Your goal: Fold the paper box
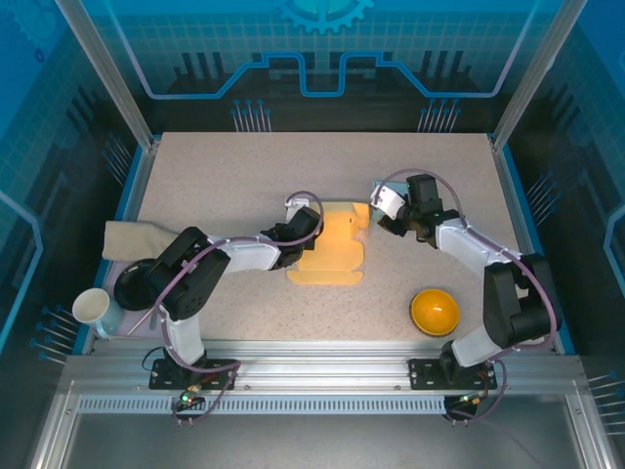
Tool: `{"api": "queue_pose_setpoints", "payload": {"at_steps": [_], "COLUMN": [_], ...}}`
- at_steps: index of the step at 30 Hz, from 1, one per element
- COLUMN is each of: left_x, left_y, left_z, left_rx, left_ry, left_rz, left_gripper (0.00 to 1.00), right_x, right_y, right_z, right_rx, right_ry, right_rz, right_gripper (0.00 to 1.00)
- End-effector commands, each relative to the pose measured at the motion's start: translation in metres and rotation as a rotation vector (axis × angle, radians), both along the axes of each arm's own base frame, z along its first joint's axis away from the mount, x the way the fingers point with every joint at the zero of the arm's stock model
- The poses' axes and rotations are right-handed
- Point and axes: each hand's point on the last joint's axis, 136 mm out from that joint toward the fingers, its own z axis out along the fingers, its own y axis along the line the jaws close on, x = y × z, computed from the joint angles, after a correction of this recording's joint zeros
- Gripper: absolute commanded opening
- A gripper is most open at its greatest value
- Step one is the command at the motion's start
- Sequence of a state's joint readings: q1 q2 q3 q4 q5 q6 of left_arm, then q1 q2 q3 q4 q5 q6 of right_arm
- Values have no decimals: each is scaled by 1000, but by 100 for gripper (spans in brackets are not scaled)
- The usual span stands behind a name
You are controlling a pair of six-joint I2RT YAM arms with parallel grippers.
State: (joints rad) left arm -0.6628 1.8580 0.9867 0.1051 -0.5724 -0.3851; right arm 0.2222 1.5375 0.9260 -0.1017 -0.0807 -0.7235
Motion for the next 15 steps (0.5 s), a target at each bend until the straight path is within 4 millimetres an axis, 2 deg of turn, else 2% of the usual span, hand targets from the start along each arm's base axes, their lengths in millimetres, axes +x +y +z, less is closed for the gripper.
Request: {"api": "queue_pose_setpoints", "payload": {"at_steps": [1, 8, 15], "left_x": [-35, -34, -35], "left_y": [21, 14, 11], "left_z": [-49, -44, -44], "left_rx": [98, 71, 62], "left_ry": [200, 191, 195], "left_rz": [-50, -75, -92], "left_gripper": [0, 0, 0], "right_x": [-1, 6, 7], "right_y": [20, 39, 61], "right_z": [-4, -22, -21], "right_rx": [26, 70, 127], "right_ry": [-34, 19, 38], "right_rz": [196, 224, 280], "right_gripper": [44, 44, 44]}}
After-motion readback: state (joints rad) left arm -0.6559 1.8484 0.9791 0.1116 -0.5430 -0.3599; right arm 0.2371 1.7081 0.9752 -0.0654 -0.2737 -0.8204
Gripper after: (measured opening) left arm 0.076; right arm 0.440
